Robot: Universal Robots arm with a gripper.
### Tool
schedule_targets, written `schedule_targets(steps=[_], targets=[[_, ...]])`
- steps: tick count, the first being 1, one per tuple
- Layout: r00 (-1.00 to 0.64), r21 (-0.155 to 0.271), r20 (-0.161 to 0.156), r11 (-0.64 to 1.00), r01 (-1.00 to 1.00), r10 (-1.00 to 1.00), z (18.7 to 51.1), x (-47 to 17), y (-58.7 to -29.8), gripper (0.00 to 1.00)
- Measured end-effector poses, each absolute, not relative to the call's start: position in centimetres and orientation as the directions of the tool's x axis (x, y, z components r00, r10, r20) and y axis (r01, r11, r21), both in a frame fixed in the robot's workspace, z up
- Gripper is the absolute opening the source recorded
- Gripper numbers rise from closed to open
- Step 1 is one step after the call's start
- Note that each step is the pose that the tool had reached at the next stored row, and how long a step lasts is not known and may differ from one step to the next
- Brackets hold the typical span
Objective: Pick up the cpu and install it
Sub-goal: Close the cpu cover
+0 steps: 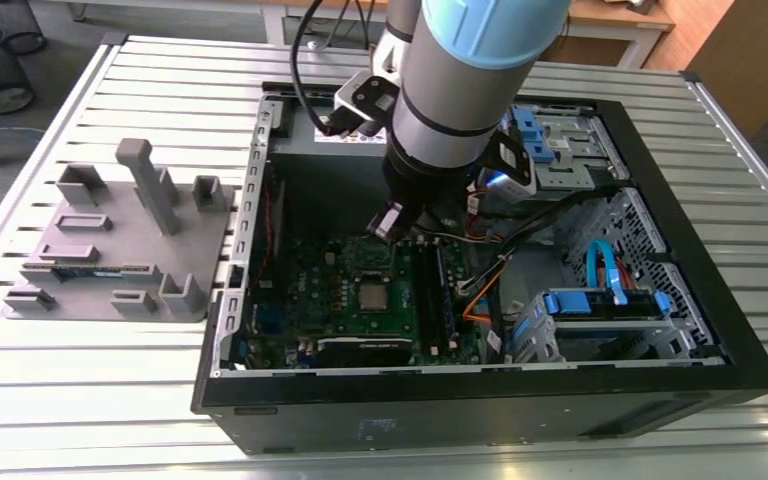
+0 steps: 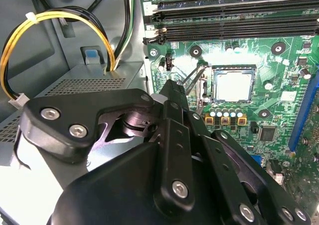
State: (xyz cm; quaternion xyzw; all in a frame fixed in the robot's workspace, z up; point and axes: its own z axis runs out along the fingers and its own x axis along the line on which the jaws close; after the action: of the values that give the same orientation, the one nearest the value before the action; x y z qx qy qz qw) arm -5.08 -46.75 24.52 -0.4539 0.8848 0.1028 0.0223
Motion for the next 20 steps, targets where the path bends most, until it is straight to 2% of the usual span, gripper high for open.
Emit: schedule_targets(steps=[20], targets=[[-0.587, 0.162, -0.133, 0.567, -0.808, -0.799, 24.52, -4.90, -46.33, 0.11]])
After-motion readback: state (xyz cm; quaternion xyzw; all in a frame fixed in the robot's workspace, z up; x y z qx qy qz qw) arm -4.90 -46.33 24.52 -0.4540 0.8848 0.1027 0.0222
